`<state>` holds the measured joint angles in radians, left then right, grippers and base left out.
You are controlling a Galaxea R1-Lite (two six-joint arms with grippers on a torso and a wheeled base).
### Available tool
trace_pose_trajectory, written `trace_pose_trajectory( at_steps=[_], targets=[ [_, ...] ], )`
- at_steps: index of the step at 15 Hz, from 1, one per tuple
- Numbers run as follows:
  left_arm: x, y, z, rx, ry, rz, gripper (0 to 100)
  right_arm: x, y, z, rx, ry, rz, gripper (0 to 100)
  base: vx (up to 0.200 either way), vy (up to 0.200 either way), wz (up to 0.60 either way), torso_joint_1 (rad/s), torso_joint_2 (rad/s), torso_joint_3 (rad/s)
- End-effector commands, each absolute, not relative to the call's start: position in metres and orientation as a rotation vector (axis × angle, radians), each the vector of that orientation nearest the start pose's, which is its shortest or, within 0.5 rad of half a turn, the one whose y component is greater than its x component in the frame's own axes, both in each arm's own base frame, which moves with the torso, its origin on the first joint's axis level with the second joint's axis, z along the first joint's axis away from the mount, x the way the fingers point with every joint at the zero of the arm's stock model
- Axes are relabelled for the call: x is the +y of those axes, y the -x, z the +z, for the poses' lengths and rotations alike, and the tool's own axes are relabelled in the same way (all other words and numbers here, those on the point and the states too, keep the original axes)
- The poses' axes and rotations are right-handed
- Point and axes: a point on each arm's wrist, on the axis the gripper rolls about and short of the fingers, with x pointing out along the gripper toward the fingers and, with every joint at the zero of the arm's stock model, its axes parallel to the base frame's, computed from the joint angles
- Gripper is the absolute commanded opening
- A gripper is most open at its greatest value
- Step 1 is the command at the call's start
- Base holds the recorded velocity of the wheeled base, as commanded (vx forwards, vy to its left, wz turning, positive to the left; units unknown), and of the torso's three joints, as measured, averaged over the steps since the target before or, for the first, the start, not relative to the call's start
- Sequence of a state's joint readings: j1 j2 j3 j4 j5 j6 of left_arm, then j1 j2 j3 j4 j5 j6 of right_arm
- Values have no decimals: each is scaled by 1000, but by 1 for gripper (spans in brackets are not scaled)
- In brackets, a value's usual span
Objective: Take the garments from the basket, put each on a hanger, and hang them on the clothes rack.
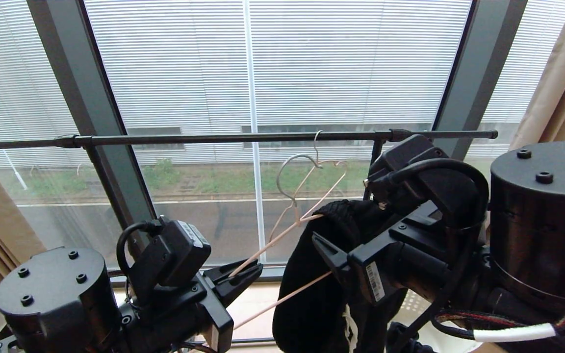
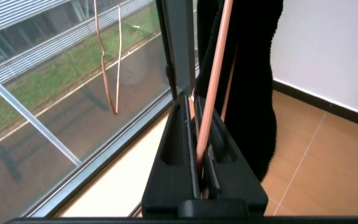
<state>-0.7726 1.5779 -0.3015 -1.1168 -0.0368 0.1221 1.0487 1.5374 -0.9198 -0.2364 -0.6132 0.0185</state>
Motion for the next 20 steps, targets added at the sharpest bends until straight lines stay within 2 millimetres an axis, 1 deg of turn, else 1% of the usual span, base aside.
trace_pose_trajectory(
  at_steps=[1, 3, 4, 5, 6, 8, 10, 11, 13, 14, 15, 17, 18, 19, 20],
  targets=[
    [-158, -162, 138, 105, -175, -816, 0, 218, -139, 227, 252, 262, 443, 100, 0, 0, 0, 0, 0, 0],
    [-158, -161, 137, 109, -178, -817, 0, 210, -134, 231, 245, 255, 490, 100, 0, 0, 0, 0, 0, 0],
    [-157, -160, 136, 113, -180, -818, 0, 201, -129, 237, 217, 279, 518, 100, 0, 0, 0, 0, 0, 0],
    [-156, -159, 135, 119, -182, -818, 0, 182, -125, 244, 183, 342, 558, 100, 0, 0, 0, 0, 0, 0],
    [-154, -157, 133, 127, -187, -821, 0, 166, -127, 249, 171, 398, 604, 100, 0, 0, 0, 0, 0, 0],
    [-151, -154, 130, 137, -192, -825, 0, 131, -131, 258, 206, 484, 719, 100, 0, 0, 0, 0, 0, 0],
    [-149, -150, 128, 145, -198, -846, 0, 111, -140, 264, 271, 561, 832, 100, 0, 0, 0, 0, 0, 0],
    [-147, -149, 128, 141, -197, -853, 0, 108, -144, 263, 300, 583, 885, 100, 0, 0, 0, 0, 0, 0],
    [-144, -145, 129, 138, -195, -882, 0, 109, -170, 255, 386, 640, 1061, 100, 0, 0, 0, 0, 0, 0],
    [-143, -143, 128, 140, -195, -890, 0, 114, -186, 253, 409, 644, 1132, 100, 0, 0, 0, 0, 0, 0],
    [-142, -142, 127, 144, -196, -898, 0, 117, -198, 252, 429, 643, 1196, 100, 0, 0, 0, 0, 0, 0],
    [-142, -141, 129, 135, -194, -905, 0, 126, -214, 253, 453, 624, 1344, 100, 0, 0, 0, 0, 0, 0],
    [-142, -140, 129, 135, -193, -919, 0, 134, -228, 251, 477, 618, 1409, 100, 0, 0, 0, 0, 0, 0],
    [-142, -140, 129, 134, -192, -921, 0, 134, -228, 251, 479, 617, 1411, 100, 0, 0, 0, 0, 0, 0],
    [-142, -139, 129, 133, -193, -928, 0, 143, -244, 246, 493, 583, 1451, 100, 0, 0, 0, 0, 0, 0]
  ],
)
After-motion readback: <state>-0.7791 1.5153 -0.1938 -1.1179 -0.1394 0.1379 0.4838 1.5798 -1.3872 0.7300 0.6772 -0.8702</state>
